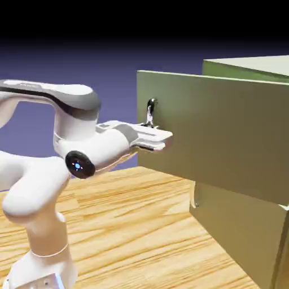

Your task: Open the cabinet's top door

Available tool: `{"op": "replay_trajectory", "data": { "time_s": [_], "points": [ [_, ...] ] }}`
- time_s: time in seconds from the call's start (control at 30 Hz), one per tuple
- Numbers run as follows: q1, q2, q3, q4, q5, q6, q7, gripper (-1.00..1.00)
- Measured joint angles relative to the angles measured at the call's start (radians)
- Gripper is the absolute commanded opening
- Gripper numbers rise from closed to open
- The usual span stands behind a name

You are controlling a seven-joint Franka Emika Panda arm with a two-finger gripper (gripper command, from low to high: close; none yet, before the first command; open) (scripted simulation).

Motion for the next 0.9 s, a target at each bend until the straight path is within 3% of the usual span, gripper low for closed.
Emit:
{"op": "replay_trajectory", "data": {
  "time_s": [0.4, 0.9],
  "points": [
    [0.037, 0.301, -0.435, 0.248, -0.449, -0.393, -0.096, -1.0],
    [0.477, 0.747, -0.97, 0.763, -0.697, -0.883, -0.291, -1.0]
  ]
}}
